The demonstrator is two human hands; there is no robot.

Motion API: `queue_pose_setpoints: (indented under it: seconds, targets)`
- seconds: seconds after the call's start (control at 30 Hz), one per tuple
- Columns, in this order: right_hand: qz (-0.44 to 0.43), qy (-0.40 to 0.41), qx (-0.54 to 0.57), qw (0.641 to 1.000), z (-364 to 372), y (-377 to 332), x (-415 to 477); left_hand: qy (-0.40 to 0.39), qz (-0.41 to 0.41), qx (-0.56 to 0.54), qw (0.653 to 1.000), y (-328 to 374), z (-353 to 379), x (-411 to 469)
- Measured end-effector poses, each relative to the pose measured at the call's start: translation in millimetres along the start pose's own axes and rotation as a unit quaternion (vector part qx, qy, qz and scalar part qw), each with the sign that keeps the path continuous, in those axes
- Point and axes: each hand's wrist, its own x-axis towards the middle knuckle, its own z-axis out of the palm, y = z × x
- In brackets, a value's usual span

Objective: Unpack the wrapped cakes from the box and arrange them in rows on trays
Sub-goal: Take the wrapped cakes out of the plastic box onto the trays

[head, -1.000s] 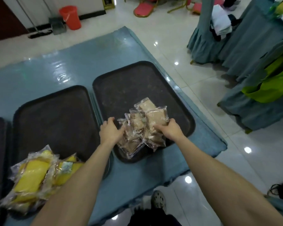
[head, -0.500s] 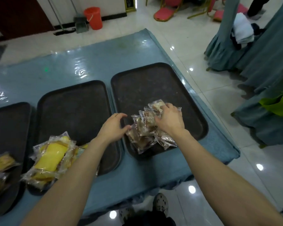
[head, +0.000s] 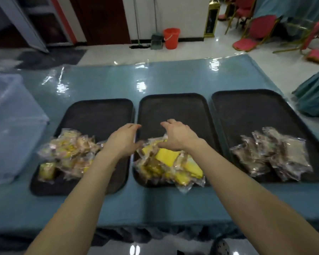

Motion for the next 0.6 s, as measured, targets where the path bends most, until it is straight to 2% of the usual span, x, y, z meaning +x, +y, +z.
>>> queue_pose_setpoints:
  seconds: [0.1, 0.23, 0.43, 0.6]
  targets:
    - [-0.012, -0.021, 0.003, 1.0, 5, -88, 25, -0.025, -0.025, 0.023, 0.999, -84, -25, -36]
    - [-0.026, -0.016, -0.006, 1.0, 5, -170, 58, -0.029, -0.04, 0.058, 0.997, -167, -58, -68]
    - [-0.031, 0.005, -0.066, 0.997, 3, -251, 107, -0.017, -0.057, 0.094, 0.994, -261, -96, -75]
    - [-0.065, 0.018, -0.068, 0.995, -2, -311, 153, 0.027, -0.08, 0.117, 0.99, -315, -138, -74]
